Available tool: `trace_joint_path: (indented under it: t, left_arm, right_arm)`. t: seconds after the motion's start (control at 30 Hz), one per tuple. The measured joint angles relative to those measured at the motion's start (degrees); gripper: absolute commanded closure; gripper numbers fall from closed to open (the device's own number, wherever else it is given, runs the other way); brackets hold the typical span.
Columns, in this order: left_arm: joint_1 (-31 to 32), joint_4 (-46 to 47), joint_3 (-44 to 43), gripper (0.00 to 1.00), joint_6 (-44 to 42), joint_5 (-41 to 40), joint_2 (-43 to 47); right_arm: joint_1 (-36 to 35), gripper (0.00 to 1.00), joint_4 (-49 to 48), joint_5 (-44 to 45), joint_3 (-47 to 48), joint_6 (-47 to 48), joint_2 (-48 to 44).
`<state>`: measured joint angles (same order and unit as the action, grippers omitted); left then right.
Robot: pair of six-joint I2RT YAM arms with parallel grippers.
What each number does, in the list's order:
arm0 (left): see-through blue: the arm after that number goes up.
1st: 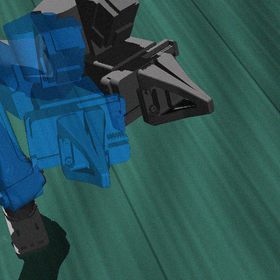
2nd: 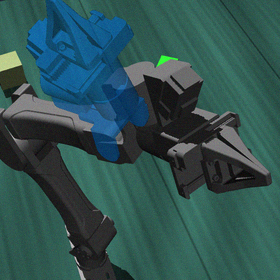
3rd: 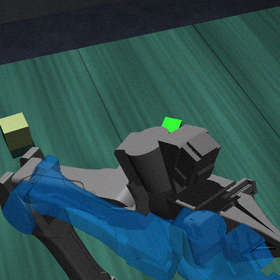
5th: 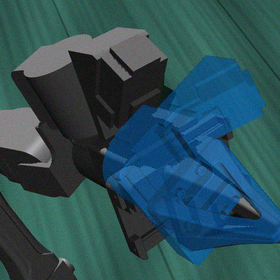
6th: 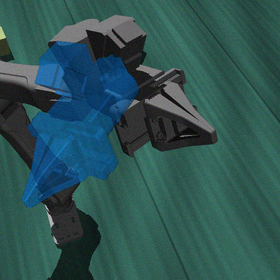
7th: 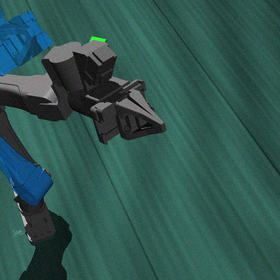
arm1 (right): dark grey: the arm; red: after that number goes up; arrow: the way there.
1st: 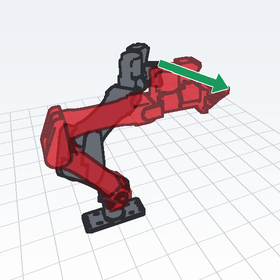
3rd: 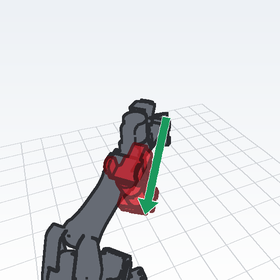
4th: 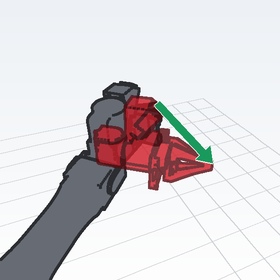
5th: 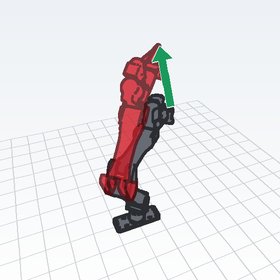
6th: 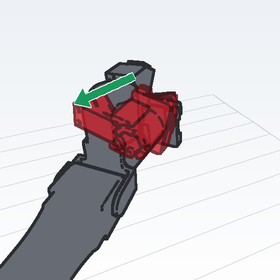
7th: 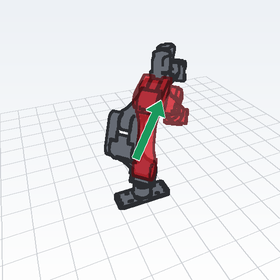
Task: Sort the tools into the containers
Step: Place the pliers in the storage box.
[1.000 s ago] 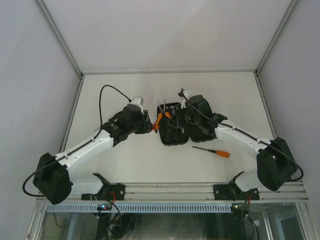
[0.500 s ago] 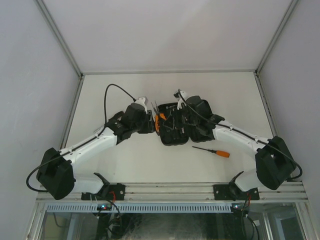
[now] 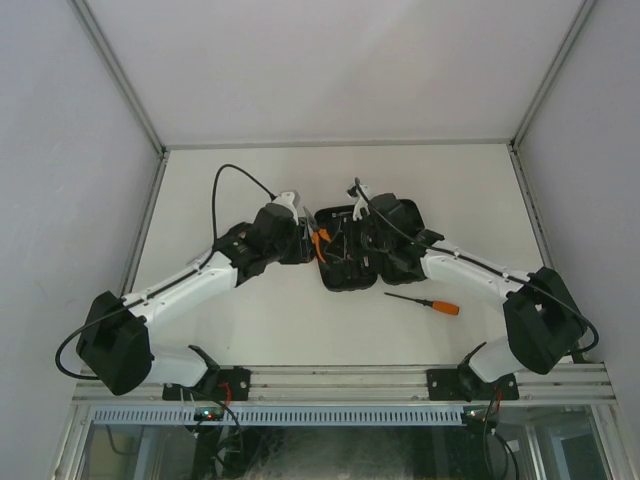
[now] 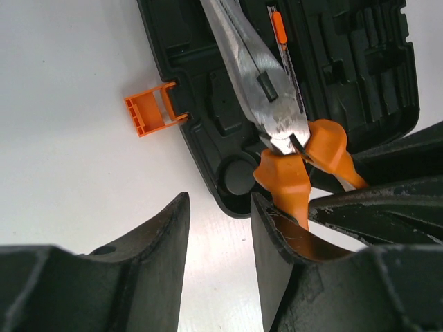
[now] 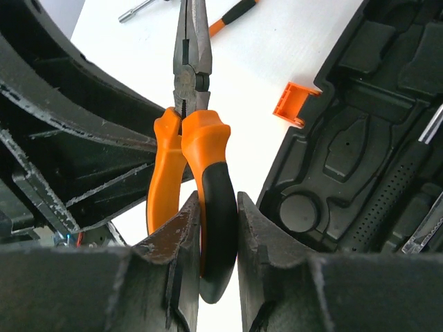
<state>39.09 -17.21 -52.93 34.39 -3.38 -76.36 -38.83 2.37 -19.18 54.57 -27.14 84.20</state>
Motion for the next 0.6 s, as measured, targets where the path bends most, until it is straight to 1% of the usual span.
trace_joint_path:
  t: [0.13,0.37,0.6]
  left_arm:
    - [0.1,0.2,0.0,0.54,0.0,0.0,0.0]
    - [0.3,0.4,0.0,0.54,0.0,0.6,0.0]
    - [0.0,0.5,0.0,0.54,0.0,0.6,0.0]
  right_arm:
    - [1.0,1.0,-1.3,1.0,-1.0,-3.5,0.1]
    - [4.3,1.0,-7.0,1.1,-7.4,-11.3,0.4]
    - [6.3,1.0,-9.6,1.7,-8.3,-13.6,2.6]
